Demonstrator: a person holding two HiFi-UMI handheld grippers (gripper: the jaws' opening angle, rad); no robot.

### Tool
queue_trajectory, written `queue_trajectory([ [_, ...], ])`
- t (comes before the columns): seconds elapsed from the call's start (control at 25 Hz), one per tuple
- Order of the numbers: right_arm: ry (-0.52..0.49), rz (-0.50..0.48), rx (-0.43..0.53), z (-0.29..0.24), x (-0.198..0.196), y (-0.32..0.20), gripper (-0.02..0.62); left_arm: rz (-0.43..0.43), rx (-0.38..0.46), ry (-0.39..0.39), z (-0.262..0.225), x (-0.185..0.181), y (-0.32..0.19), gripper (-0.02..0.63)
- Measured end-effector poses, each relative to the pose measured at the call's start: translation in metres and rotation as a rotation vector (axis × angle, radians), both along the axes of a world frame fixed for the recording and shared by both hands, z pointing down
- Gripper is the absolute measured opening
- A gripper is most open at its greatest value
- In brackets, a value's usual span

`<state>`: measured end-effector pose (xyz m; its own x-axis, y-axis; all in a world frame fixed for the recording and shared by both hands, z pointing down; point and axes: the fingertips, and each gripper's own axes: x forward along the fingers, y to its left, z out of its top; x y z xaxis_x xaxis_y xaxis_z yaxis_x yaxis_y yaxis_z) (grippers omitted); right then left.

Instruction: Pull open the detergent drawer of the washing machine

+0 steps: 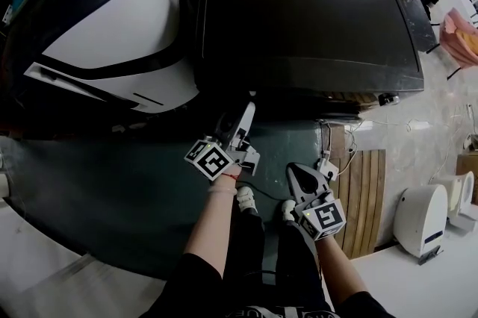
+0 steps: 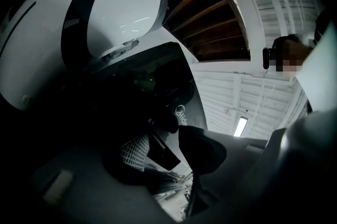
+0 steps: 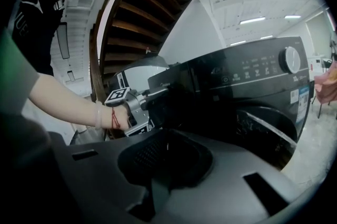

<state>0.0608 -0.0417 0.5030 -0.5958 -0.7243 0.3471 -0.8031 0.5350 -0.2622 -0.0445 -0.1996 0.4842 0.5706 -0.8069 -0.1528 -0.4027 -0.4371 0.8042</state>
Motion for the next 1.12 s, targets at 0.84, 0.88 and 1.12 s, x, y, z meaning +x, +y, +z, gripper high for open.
queue_trajectory([
  [0.84,0.022,0.063,0.021,0.012,-0.024,-0.011,0.012,0.038,0.037,0.244,-0.002,-0.004,-0.002,0.135],
  [0.88,0.023,0.066,0.017,0.013,-0.023,-0.010,0.013,0.042,0.036,0.250,-0.002,-0.003,-0.002,0.132],
  [1.12,0.022,0.094,0.006,0.015,-0.022,-0.007,0.013,0.076,0.036,0.255,-0.002,-0.002,0.002,0.121],
])
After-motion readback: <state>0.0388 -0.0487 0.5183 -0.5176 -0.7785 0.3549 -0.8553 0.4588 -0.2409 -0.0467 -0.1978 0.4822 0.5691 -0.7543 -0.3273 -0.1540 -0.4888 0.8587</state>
